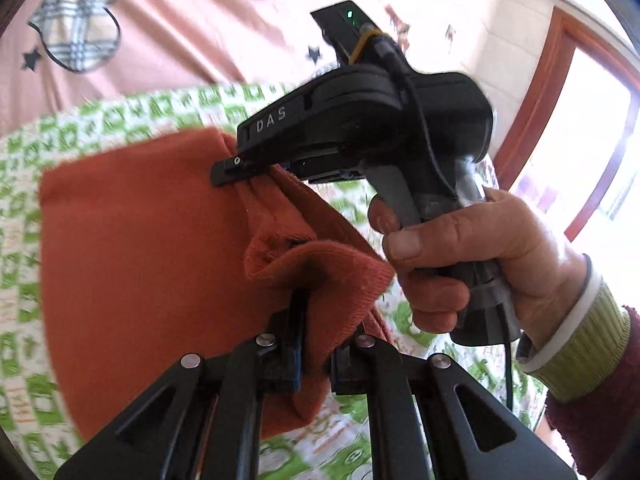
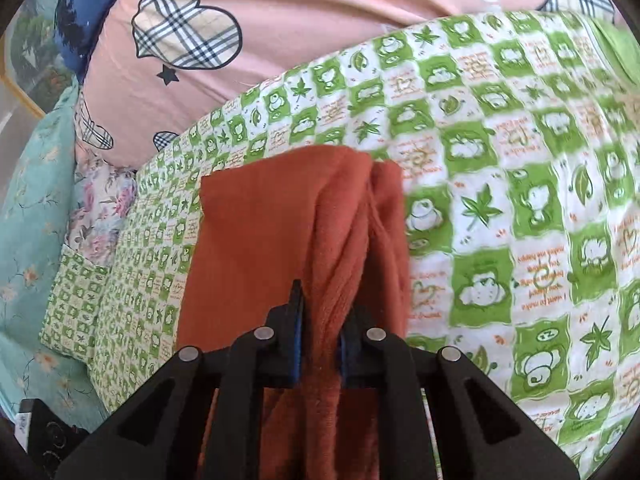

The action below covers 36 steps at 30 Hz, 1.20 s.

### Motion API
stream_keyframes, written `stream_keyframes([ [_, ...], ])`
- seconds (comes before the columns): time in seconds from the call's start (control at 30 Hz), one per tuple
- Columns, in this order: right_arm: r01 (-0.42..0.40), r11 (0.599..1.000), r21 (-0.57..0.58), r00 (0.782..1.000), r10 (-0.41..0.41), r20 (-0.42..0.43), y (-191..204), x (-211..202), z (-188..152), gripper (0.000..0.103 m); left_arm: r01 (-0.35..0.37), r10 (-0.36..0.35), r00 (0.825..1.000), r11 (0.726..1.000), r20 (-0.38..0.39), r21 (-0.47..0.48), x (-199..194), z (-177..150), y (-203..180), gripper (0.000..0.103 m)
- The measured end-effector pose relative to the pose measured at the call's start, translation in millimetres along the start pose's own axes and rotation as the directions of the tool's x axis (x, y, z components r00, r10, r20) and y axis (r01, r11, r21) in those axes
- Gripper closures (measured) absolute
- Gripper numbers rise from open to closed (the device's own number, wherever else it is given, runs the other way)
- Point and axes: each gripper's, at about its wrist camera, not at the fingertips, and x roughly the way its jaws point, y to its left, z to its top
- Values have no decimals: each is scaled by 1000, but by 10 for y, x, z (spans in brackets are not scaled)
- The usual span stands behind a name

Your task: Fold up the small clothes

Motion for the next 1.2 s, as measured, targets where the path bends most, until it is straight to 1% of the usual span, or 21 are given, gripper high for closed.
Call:
stream_keyframes([
  [0.07,-24,1000,-4,999,24,29,-12,-49,5,88,0,0,1000,1000,-8,-8,72,2,-16,95],
  [0.13,-1,1000,0,1000,1,25,-47,-16,-8,88,-2,2,1000,1000,2,2,83,15,-34,95],
  [0.17,16,1000,12,1000,-16,9,-79,47,-28,88,-1,2,1000,1000,-3,13,109,11,-49,92],
  [0.27,20,998,58,1000,-19,-14,-222,123,-110,87,9,-7,997,1000,-79,19,301,-5,-13,87],
  [0.33,-4,995,95,1000,4,2,-260,57,-154,85,31,-32,995,999,-93,-9,298,-4,49,85],
  [0.37,-3,994,105,1000,2,9,-261,12,-172,83,45,-46,995,999,-91,-17,255,-5,67,79],
  [0.4,9,994,107,1000,-10,15,-250,-43,-192,80,54,-55,994,998,-93,-21,230,-13,76,75],
  [0.43,19,994,111,1000,-22,19,-235,-89,-213,79,61,-64,993,998,-96,-28,165,-32,99,67],
  [0.47,28,993,115,999,-31,24,-220,-151,-244,70,66,-68,993,997,-95,-34,100,-54,152,59],
  [0.5,32,992,120,999,-35,27,-212,-210,-278,53,69,-72,993,997,-93,-40,21,-87,181,56],
  [0.53,44,991,126,998,-48,30,-200,-268,-318,42,67,-71,994,997,-86,-48,-74,-134,254,53],
  [0.57,61,990,127,997,-66,37,-191,-321,-364,25,62,-67,994,997,-81,-56,-165,-168,314,50],
  [0.6,78,989,124,995,-85,49,-175,-379,-413,20,52,-57,996,997,-76,-65,-267,-182,367,47],
  [0.67,89,989,119,994,-96,55,-144,-445,-504,20,5,-12,998,994,-62,-105,-466,-236,581,31],
  [0.73,73,990,122,996,-79,46,-126,-455,-575,20,-44,38,998,986,-42,-159,-612,-262,877,30],
  [0.83,61,992,111,998,-64,19,-73,-379,-633,20,-121,118,993,963,-28,-240,-732,-250,1277,21],
  [0.9,74,993,92,997,-74,-4,-38,-273,-619,19,-136,130,991,946,-42,-293,-704,-223,1526,20],
  [1.0,90,992,83,996,-89,-13,-41,-179,-584,20,-88,58,994,924,-91,-373,-499,-196,1843,20],
  [1.1,79,992,96,997,-78,-15,-103,-93,-534,20,-35,-26,991,903,-135,-428,-246,-256,1975,20],
  [1.17,89,991,104,996,-86,-28,-139,-29,-522,20,9,-77,989,889,-130,-458,-89,-276,1998,20],
  [1.2,87,990,110,996,-83,-42,-162,18,-526,20,20,-86,989,888,-123,-459,-82,-279,1982,21],
])
